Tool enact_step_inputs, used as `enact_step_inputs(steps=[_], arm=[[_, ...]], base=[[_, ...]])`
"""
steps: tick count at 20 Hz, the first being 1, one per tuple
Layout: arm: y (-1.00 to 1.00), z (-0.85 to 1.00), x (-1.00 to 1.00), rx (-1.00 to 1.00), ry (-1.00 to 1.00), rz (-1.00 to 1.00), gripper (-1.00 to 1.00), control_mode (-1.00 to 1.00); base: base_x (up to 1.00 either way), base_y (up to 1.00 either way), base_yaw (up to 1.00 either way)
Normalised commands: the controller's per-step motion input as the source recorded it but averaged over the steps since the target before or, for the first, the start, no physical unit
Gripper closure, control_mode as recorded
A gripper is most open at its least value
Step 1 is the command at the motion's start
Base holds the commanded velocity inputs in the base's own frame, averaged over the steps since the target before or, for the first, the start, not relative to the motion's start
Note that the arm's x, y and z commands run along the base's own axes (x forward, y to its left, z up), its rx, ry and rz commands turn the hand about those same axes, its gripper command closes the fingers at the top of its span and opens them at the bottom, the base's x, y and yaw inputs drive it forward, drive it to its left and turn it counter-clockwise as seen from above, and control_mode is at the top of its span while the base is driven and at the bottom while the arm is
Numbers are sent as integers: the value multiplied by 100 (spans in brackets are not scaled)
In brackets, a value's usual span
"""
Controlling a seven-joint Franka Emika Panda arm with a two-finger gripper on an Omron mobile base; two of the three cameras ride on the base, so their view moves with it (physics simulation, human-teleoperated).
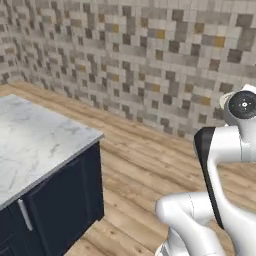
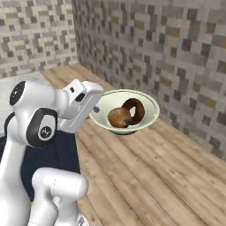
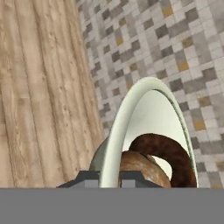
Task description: Pick up the heated bread from the toaster oven and place it in the bowl. Then move the bread bowl to the dining counter.
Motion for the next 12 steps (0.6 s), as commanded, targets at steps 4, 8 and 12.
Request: enact_step_inputs(steps=[4, 8, 12], arm=[[0, 0, 0, 0, 0, 0, 100, 100], [0, 0, 0, 0, 0, 0, 100, 100], [0, 0, 0, 0, 0, 0, 100, 100]], base=[[0, 0, 100], [0, 0, 100], [0, 0, 100]])
